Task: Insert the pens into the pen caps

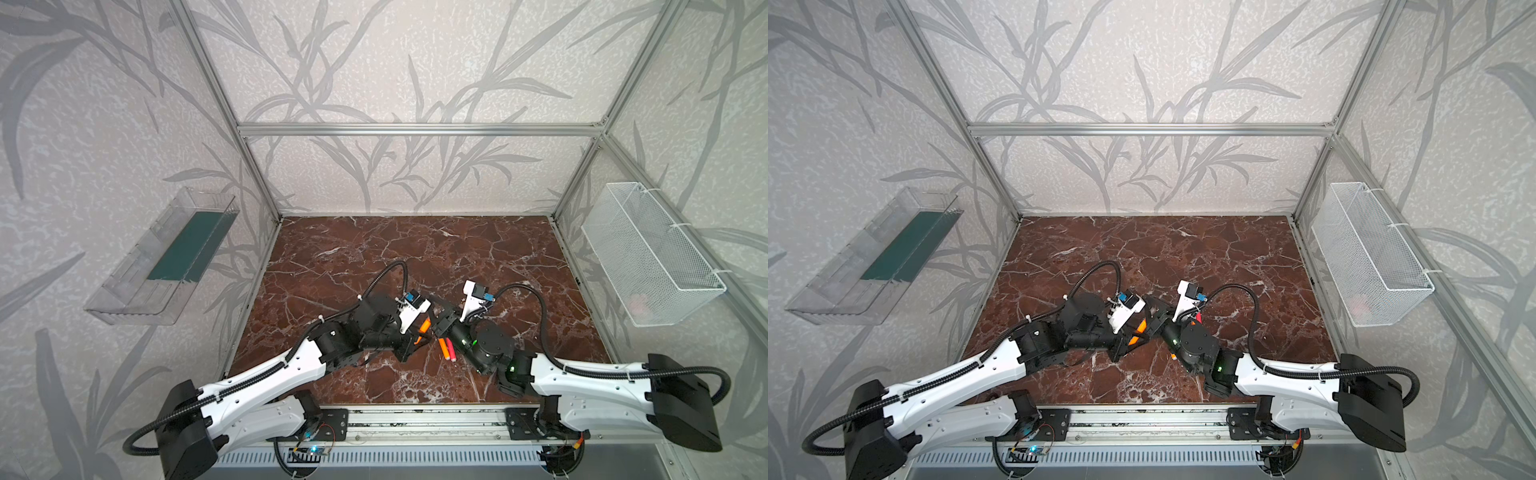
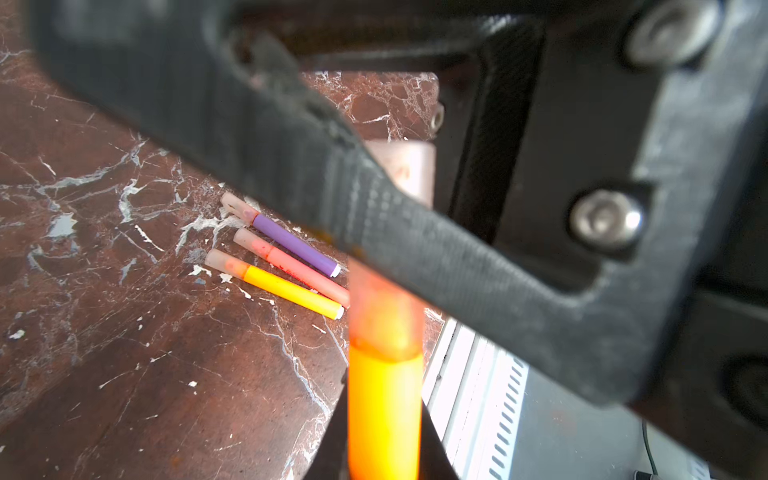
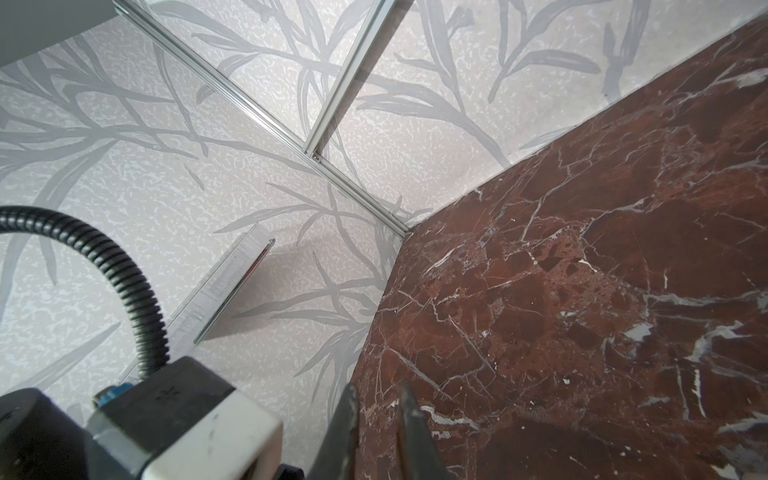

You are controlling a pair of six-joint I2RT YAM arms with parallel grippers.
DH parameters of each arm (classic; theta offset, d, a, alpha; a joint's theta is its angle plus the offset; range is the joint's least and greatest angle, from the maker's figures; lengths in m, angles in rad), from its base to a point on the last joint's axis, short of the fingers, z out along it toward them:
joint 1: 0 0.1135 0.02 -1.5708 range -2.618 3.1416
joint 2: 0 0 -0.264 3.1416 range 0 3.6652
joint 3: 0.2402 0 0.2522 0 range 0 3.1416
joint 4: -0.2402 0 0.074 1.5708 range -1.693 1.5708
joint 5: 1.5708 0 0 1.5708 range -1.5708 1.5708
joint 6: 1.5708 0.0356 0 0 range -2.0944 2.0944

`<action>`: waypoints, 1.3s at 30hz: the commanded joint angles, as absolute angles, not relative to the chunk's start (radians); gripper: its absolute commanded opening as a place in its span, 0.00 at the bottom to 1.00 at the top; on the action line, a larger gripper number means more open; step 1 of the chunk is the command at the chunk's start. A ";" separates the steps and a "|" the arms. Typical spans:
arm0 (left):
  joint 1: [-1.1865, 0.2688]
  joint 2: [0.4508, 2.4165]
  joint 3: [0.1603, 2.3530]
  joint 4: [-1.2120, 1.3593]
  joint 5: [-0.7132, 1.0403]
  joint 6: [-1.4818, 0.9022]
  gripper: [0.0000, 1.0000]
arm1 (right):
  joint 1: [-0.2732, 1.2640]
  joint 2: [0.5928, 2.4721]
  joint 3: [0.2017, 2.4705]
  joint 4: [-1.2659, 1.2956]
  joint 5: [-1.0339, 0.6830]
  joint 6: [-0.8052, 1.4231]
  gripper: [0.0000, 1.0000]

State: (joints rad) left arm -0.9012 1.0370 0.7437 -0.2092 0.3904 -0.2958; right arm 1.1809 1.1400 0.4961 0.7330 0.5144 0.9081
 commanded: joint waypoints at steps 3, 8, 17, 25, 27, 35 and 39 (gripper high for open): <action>-0.935 0.993 0.743 0.140 0.141 -0.296 0.00 | 1.275 1.092 0.467 0.478 0.358 0.879 0.15; -1.060 1.008 0.713 0.181 0.107 -0.250 0.00 | 1.275 1.035 0.461 0.461 0.375 0.855 0.22; -1.166 1.055 0.688 0.273 0.145 -0.235 0.00 | 1.273 0.967 0.454 0.419 0.389 0.832 0.25; -1.177 1.029 0.662 0.271 -0.015 -0.262 0.00 | 1.274 0.964 0.452 0.365 0.386 0.861 0.05; -1.178 1.012 0.647 0.251 -0.081 -0.281 0.04 | 1.274 0.973 0.455 0.339 0.402 0.868 0.02; -1.131 0.940 0.554 0.061 -0.286 -0.416 0.58 | 1.238 1.043 0.525 0.139 0.552 0.853 0.00; -1.011 0.865 0.510 -0.085 -0.306 -0.520 0.61 | 1.196 1.120 0.590 0.034 0.508 0.837 0.00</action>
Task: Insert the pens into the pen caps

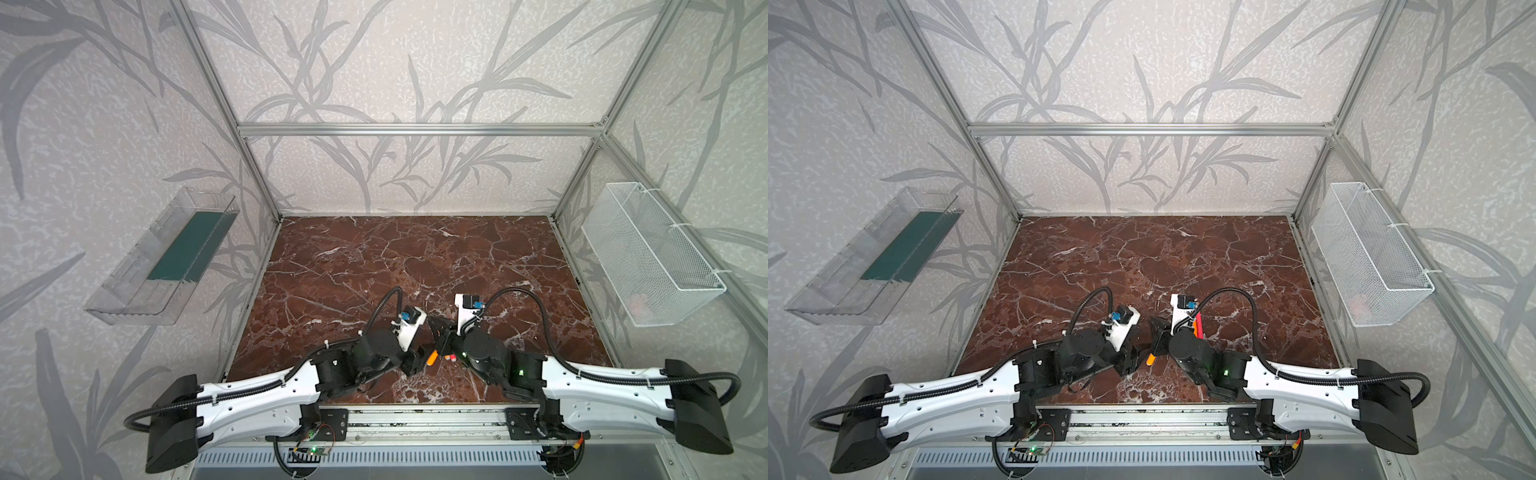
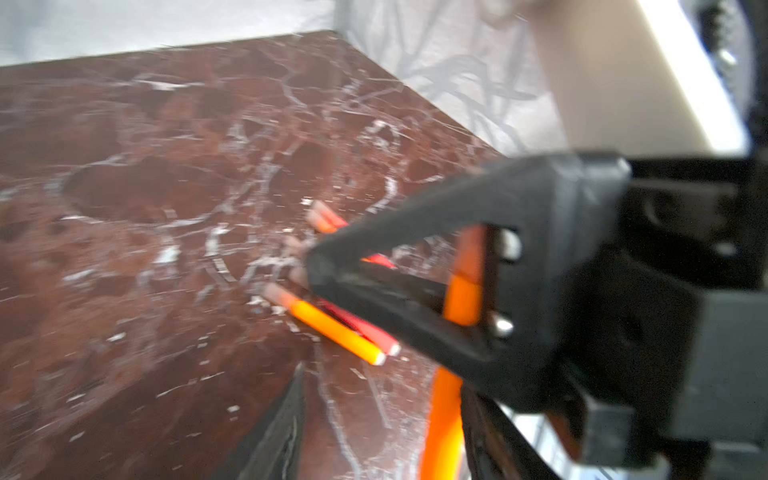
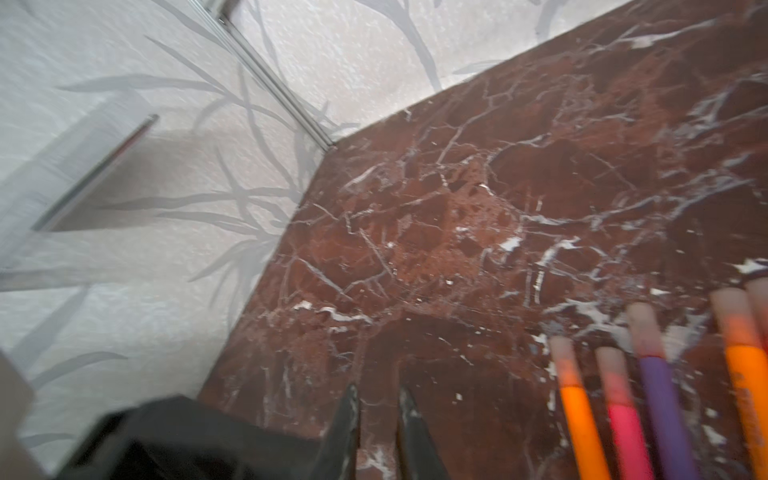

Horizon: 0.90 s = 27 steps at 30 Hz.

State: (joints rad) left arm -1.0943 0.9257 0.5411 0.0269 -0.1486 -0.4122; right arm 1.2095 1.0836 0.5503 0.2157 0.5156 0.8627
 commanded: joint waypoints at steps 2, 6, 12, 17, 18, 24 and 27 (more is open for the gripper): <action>-0.944 0.806 0.481 -0.133 -0.314 -0.545 0.63 | 1.186 1.170 0.631 -0.013 0.482 0.825 0.00; -0.867 0.655 0.444 -0.245 -0.375 -0.573 0.69 | 1.181 1.303 0.739 -0.107 0.418 0.779 0.00; -0.821 0.494 0.419 -0.351 -0.400 -0.575 0.75 | 1.179 1.580 0.960 -0.284 0.304 0.736 0.00; -0.809 0.447 0.415 -0.402 -0.414 -0.580 0.76 | 1.180 1.701 1.064 -0.367 0.312 0.723 0.00; -0.807 0.442 0.413 -0.404 -0.410 -0.581 0.76 | 1.180 1.740 1.075 -0.383 0.324 0.721 0.00; -0.802 0.448 0.410 -0.397 -0.398 -0.578 0.76 | 1.172 1.813 1.124 -0.466 0.392 0.711 0.00; -0.800 0.453 0.410 -0.395 -0.387 -0.579 0.76 | 1.161 1.835 1.125 -0.470 0.397 0.708 0.01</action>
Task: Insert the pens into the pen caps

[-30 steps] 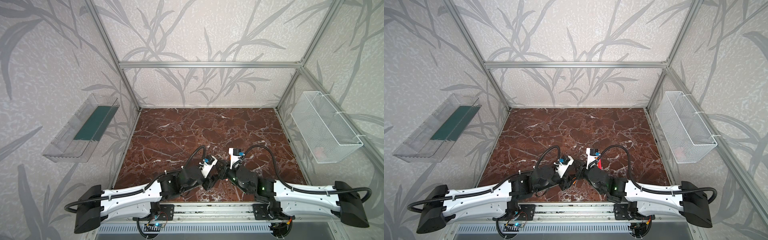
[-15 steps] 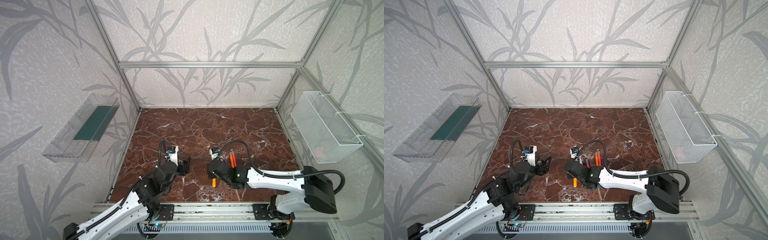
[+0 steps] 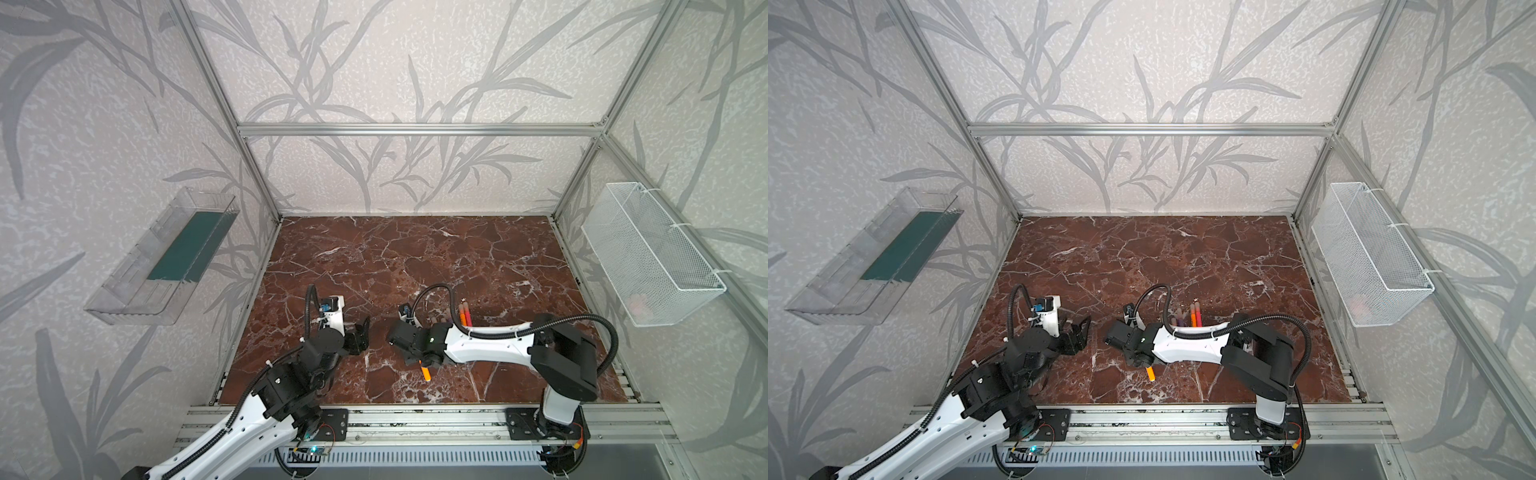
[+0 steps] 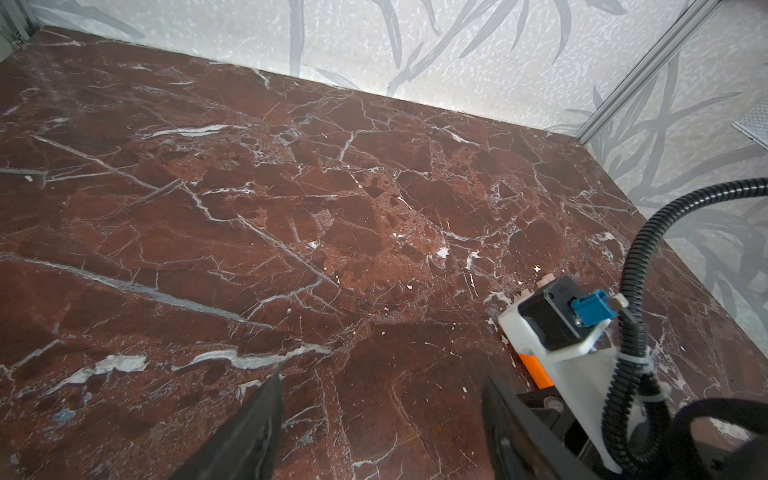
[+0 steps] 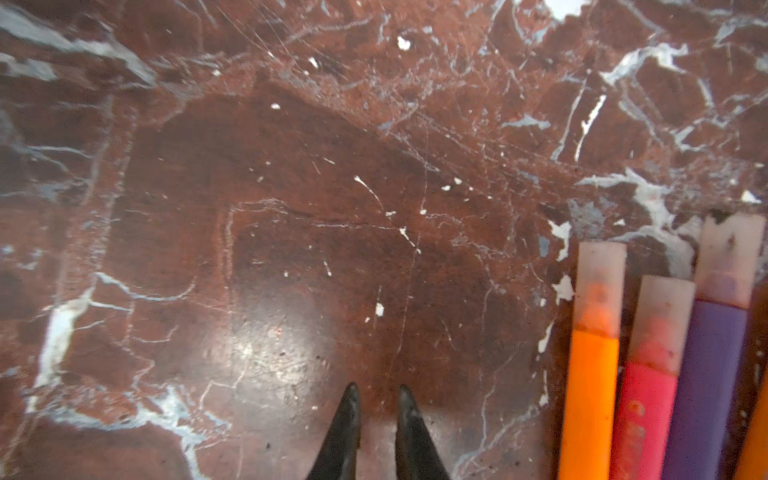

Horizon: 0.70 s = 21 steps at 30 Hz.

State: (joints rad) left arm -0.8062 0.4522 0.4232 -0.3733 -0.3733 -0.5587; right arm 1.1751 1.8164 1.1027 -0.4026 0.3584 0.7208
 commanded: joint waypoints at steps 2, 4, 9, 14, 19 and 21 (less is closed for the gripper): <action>-0.799 0.453 0.412 -0.397 -0.390 -0.575 0.76 | 1.145 1.845 1.124 -0.475 0.408 0.707 0.02; -0.797 0.453 0.411 -0.398 -0.394 -0.576 0.76 | 1.128 1.849 1.110 -0.461 0.409 0.709 0.02; -0.792 0.454 0.413 -0.396 -0.390 -0.572 0.76 | 1.090 1.879 1.089 -0.403 0.346 0.695 0.09; -0.787 0.454 0.412 -0.387 -0.377 -0.569 0.77 | 1.083 1.905 1.102 -0.396 0.340 0.691 0.17; -0.775 0.460 0.422 -0.374 -0.387 -0.546 0.80 | 1.072 1.906 1.113 -0.397 0.330 0.686 0.23; -0.766 0.472 0.432 -0.367 -0.386 -0.532 0.82 | 1.071 1.902 1.115 -0.397 0.331 0.684 0.28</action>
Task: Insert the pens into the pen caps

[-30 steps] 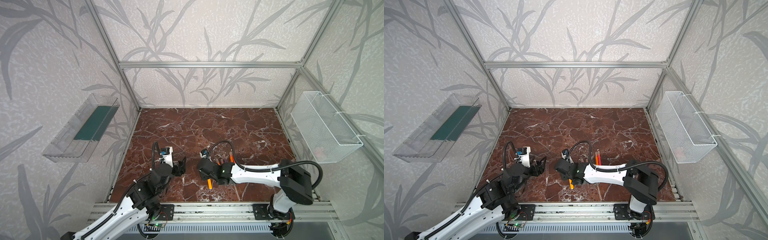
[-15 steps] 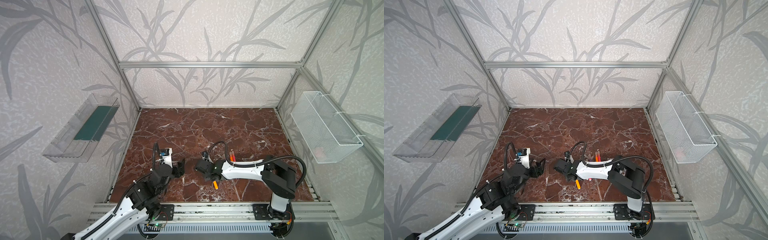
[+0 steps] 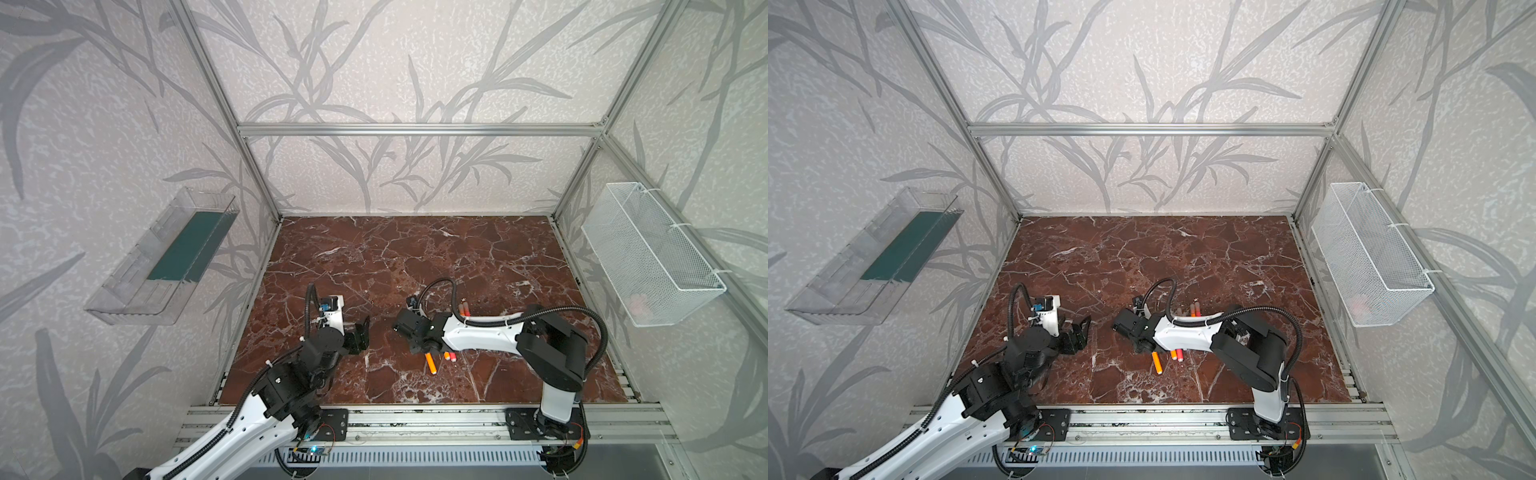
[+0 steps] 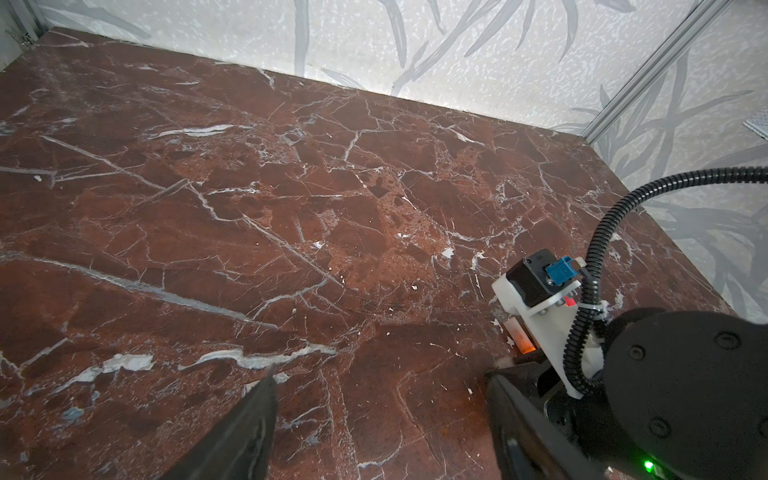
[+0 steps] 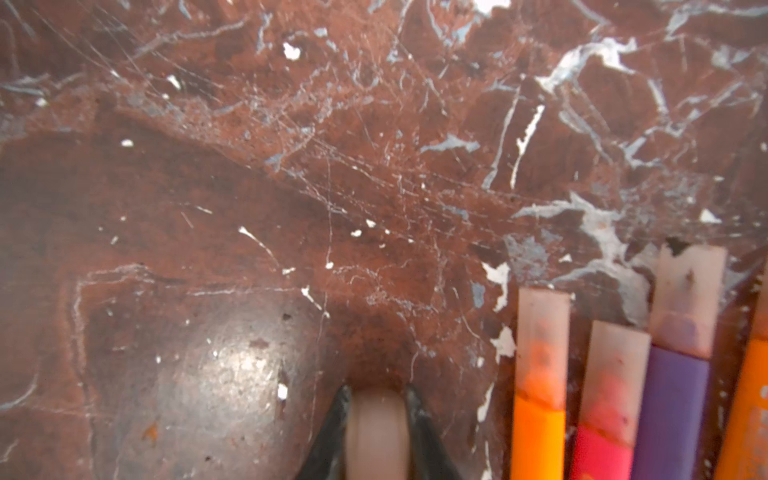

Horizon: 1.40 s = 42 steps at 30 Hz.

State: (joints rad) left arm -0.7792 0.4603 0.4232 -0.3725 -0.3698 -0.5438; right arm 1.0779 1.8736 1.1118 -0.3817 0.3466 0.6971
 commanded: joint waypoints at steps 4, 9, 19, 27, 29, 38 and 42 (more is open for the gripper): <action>-0.736 0.518 0.466 -0.351 -0.386 -0.497 0.86 | 1.068 1.884 1.132 -0.413 0.334 0.671 0.34; -0.663 0.609 0.524 -0.333 -0.380 -0.475 0.87 | 1.068 1.791 1.147 -0.477 0.369 0.666 0.36; -0.367 0.746 0.576 -0.200 -0.442 -0.474 1.00 | 0.966 1.259 1.050 -0.505 0.498 0.590 0.93; -0.353 0.778 0.355 0.287 -0.796 -0.140 0.95 | 0.724 0.880 0.670 0.092 0.789 0.215 0.99; -0.347 0.792 0.266 0.460 -0.798 -0.013 0.94 | 0.622 0.841 0.565 0.257 0.729 0.094 0.99; -0.315 1.062 0.220 0.655 -0.696 0.056 0.93 | 0.261 1.154 0.355 0.465 0.493 0.075 0.99; -0.320 1.230 0.234 0.830 -0.782 0.063 0.94 | 0.279 1.293 0.363 0.614 0.650 -0.011 0.99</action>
